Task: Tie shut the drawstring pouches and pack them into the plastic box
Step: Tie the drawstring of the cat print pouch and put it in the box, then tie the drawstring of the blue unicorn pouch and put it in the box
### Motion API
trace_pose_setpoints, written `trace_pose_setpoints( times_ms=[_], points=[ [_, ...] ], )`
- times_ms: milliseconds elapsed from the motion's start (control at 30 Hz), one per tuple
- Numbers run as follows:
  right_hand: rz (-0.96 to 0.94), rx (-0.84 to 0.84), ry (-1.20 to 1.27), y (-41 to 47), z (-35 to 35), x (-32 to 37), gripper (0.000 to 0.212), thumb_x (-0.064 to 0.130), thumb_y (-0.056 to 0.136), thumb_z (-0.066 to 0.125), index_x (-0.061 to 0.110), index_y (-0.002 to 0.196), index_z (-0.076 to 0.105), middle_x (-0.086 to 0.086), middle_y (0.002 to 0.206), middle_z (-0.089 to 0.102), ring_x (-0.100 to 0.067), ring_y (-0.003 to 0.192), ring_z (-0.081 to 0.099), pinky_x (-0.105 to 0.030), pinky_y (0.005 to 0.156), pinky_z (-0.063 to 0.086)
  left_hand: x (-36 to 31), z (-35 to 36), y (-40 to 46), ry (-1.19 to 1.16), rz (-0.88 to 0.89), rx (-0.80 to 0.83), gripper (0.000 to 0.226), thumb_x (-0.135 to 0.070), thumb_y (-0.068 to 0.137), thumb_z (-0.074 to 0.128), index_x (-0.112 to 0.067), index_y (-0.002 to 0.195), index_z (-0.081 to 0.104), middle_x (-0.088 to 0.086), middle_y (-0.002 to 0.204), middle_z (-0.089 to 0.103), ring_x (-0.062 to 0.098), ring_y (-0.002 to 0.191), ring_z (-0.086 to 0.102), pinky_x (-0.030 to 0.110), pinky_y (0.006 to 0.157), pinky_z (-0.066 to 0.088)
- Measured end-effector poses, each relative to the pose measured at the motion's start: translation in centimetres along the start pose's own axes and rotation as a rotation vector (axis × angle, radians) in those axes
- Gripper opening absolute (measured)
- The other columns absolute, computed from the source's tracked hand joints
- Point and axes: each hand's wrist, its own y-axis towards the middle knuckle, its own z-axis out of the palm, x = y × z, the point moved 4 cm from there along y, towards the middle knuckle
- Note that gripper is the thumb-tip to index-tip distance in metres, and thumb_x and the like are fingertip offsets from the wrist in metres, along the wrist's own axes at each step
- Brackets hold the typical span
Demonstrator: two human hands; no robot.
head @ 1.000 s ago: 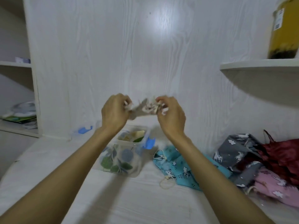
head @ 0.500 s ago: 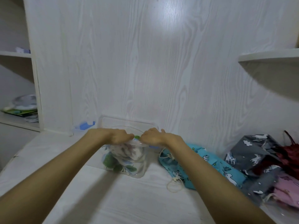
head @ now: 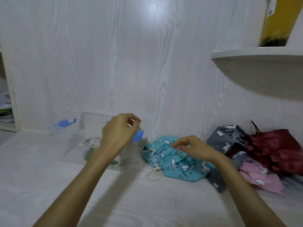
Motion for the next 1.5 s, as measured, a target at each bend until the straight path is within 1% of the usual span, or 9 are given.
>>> trace_pose_setpoints(
  times_ms=[167, 367, 633, 767, 900, 1000, 1067, 1233, 1500],
  points=[
    [0.016, 0.0, -0.024, -0.7, 3.9, -4.4, 0.031, 0.014, 0.092, 0.055, 0.025, 0.121, 0.062, 0.008, 0.127, 0.059, -0.007, 0.117, 0.053, -0.021, 0.1, 0.041, 2.7, 11.9, -2.8, -0.026, -0.147, 0.7, 0.032, -0.016, 0.091, 0.056, -0.013, 0.123, 0.062, 0.004, 0.119, 0.066, 0.019, 0.102, 0.063, 0.022, 0.078, 0.047],
    [-0.045, 0.038, 0.066, 0.0, 6.2, -5.6, 0.03, 0.015, 0.096, 0.051, 0.026, 0.12, 0.064, 0.021, 0.114, 0.058, 0.002, 0.104, 0.053, -0.011, 0.093, 0.041, 6.4, 17.6, -3.6, 0.417, -0.007, 0.733, 0.042, -0.027, 0.093, 0.042, -0.034, 0.134, 0.047, -0.001, 0.143, 0.045, 0.03, 0.126, 0.042, 0.039, 0.103, 0.037],
    [0.138, 0.055, -0.049, -1.1, 3.4, -9.0, 0.029, 0.021, 0.099, 0.044, 0.018, 0.118, 0.066, 0.003, 0.097, 0.069, -0.015, 0.084, 0.058, -0.02, 0.07, 0.043, 0.3, 16.4, -4.3, 0.135, 0.046, 1.299, 0.039, -0.026, 0.094, 0.052, -0.025, 0.132, 0.051, 0.001, 0.103, 0.06, 0.015, 0.086, 0.054, 0.021, 0.071, 0.045],
    [0.203, 0.046, -0.22, -1.4, 1.7, -7.6, 0.027, 0.021, 0.095, 0.049, 0.019, 0.113, 0.068, -0.002, 0.119, 0.067, -0.014, 0.1, 0.06, -0.028, 0.089, 0.047, -0.2, 14.9, -2.0, 0.106, -0.008, 0.928, 0.022, -0.017, 0.089, 0.06, -0.019, 0.111, 0.065, -0.001, 0.099, 0.064, 0.012, 0.076, 0.058, 0.017, 0.061, 0.047],
    [0.197, -0.168, -0.297, -1.7, 1.5, -3.9, 0.028, 0.031, 0.089, 0.055, 0.009, 0.087, 0.071, -0.007, 0.089, 0.073, -0.023, 0.084, 0.067, -0.037, 0.077, 0.054, -0.2, 13.1, -0.8, 0.094, 0.099, 0.409, 0.027, -0.026, 0.091, 0.058, -0.023, 0.118, 0.058, -0.004, 0.117, 0.06, 0.013, 0.096, 0.059, 0.026, 0.078, 0.046],
    [0.215, -0.089, -0.328, -2.4, 5.2, -1.5, 0.041, 0.051, 0.084, 0.059, 0.019, 0.061, 0.05, 0.003, 0.061, 0.053, -0.016, 0.058, 0.05, -0.027, 0.054, 0.037, -0.4, 14.0, -1.2, 0.039, 0.239, 0.462, 0.046, -0.024, 0.095, 0.053, -0.024, 0.139, 0.042, 0.0, 0.143, 0.041, 0.02, 0.126, 0.046, 0.032, 0.102, 0.036],
    [0.241, -0.046, -0.389, -2.5, 7.8, -1.2, 0.041, 0.061, 0.08, 0.059, 0.021, 0.088, 0.056, 0.002, 0.086, 0.059, -0.018, 0.08, 0.058, -0.03, 0.067, 0.042, 0.3, 15.6, -1.9, 0.042, 0.208, 0.625, 0.048, -0.022, 0.097, 0.048, -0.023, 0.143, 0.036, 0.004, 0.148, 0.037, 0.024, 0.13, 0.042, 0.034, 0.109, 0.033],
    [0.216, -0.119, -0.434, -1.5, 8.6, -2.0, 0.021, 0.035, 0.094, 0.052, 0.015, 0.091, 0.058, -0.005, 0.089, 0.062, -0.023, 0.086, 0.061, -0.032, 0.072, 0.042, 3.9, 17.0, -2.9, 0.34, -0.023, 0.634, 0.032, -0.025, 0.093, 0.048, -0.017, 0.123, 0.05, 0.006, 0.121, 0.059, 0.026, 0.106, 0.058, 0.038, 0.091, 0.047],
    [0.295, -0.099, 0.08, -4.0, -1.3, -4.8, 0.016, 0.026, 0.081, 0.072, 0.01, 0.084, 0.075, -0.004, 0.07, 0.072, -0.009, 0.054, 0.059, -0.015, 0.049, 0.046, 3.3, 16.3, -1.6, -0.08, -0.123, 0.532, 0.026, -0.044, 0.086, 0.063, -0.02, 0.078, 0.057, -0.002, 0.067, 0.06, 0.017, 0.059, 0.056, 0.028, 0.055, 0.044]
  ],
)
